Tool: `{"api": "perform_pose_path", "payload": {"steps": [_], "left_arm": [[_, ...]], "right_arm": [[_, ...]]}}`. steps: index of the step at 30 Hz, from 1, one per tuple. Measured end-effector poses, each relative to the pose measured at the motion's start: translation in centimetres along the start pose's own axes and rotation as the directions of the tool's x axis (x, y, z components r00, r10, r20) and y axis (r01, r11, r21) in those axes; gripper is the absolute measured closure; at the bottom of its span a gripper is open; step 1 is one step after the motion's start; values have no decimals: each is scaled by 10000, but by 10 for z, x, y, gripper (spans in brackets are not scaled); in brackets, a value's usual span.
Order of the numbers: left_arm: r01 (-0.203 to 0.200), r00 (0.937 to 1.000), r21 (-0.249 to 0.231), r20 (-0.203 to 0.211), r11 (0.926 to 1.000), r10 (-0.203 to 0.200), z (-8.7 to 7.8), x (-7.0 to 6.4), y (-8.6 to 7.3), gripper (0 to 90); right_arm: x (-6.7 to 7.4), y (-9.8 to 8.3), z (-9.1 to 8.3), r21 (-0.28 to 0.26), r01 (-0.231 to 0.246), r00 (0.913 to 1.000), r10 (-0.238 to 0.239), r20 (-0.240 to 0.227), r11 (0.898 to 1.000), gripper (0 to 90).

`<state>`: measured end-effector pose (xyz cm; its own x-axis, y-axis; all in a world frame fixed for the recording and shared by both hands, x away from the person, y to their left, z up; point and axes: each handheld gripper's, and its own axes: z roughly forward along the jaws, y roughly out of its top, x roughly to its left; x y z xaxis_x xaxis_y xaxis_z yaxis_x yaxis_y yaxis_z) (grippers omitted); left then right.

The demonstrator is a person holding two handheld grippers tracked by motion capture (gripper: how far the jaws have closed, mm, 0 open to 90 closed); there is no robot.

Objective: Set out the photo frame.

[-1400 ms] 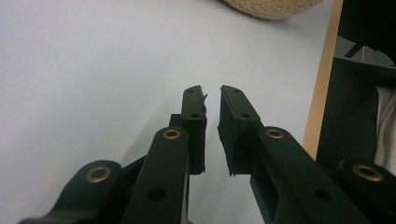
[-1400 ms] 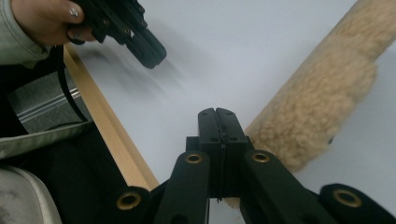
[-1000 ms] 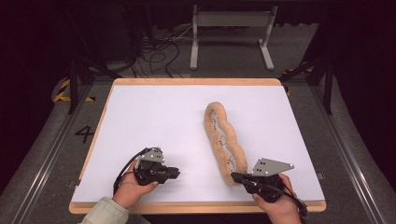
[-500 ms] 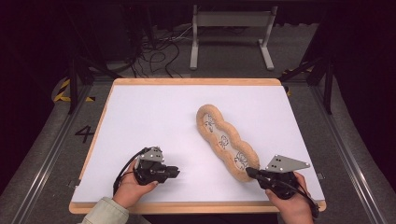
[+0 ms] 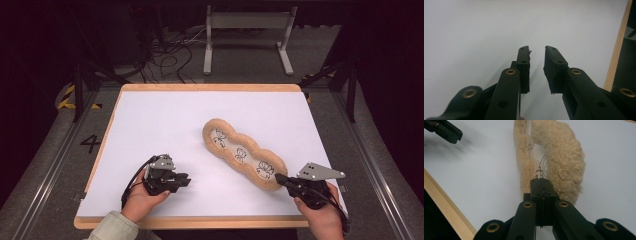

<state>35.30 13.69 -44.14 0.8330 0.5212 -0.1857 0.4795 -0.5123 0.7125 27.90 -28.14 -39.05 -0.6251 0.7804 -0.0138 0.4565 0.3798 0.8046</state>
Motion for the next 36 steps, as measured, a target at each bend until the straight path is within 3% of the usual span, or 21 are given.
{"api": "perform_pose_path", "payload": {"steps": [3,7,13,17,26,31,36], "left_arm": [[197,9992,-201,-344,9996,-203,-2,5,5,713],[202,9959,-645,-868,9977,-257,-4,9,15,615],[607,9869,-1005,-1431,9931,-748,-3,22,32,493],[783,9844,-1251,-1470,9890,-965,1,31,44,432],[468,9822,-1218,-1751,9914,-678,22,45,73,405],[323,9808,-1285,-1865,9912,-562,30,50,81,401],[554,9845,-1307,-1582,9899,-760,43,58,90,385]], "right_arm": [[2,1,-1,-15,84,10000,-84,-9,10000,900],[7,1,-8,-263,124,9998,-128,-141,9996,841],[10,-5,-22,-475,-26,9990,47,446,9989,732],[6,-10,-26,-479,-468,9955,505,798,9978,658],[2,-21,-12,-82,-1117,9879,1119,1072,9937,489],[1,-25,-5,144,-1256,9872,1235,1010,9920,467],[0,-27,-2,196,-1379,9859,1354,985,9902,465]]}}
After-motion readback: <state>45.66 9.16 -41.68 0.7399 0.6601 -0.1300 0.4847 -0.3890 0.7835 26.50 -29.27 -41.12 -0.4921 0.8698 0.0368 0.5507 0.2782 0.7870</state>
